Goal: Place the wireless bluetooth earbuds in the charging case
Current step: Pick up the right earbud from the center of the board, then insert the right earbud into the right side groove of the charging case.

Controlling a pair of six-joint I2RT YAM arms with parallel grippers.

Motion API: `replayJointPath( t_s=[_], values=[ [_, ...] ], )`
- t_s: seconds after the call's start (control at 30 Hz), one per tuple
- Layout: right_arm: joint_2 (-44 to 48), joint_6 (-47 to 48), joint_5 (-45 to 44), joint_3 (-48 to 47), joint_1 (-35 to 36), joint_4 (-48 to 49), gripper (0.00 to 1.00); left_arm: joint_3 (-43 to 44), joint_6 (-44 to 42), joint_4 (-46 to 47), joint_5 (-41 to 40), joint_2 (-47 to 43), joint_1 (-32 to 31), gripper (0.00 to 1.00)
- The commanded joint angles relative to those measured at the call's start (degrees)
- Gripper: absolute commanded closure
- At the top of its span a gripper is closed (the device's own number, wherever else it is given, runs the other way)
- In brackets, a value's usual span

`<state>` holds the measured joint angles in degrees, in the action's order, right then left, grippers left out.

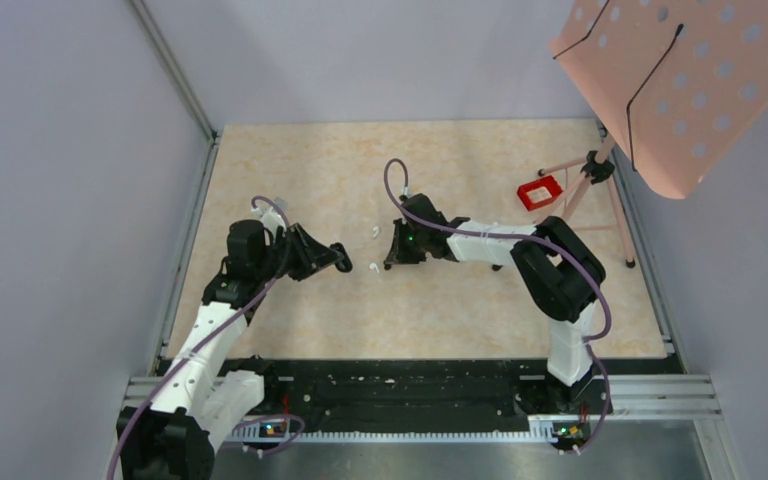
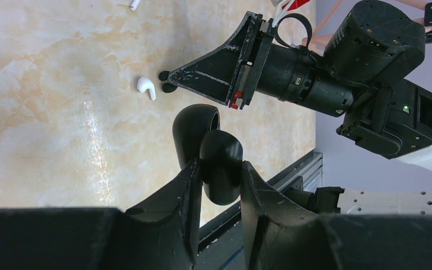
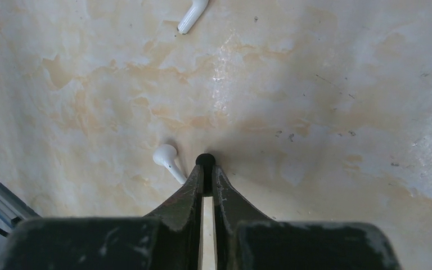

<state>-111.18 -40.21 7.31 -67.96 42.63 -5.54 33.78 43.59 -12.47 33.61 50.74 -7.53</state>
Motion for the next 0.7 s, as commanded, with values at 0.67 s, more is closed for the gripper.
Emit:
replayJointPath(
  t_s=[0.67],
  values=[
    [36.4, 3.3, -3.8, 6.2, -1.1, 0.8, 1.00, 4.1, -8.8, 13.9, 20.1, 0.0, -0.6, 1.00]
  ],
)
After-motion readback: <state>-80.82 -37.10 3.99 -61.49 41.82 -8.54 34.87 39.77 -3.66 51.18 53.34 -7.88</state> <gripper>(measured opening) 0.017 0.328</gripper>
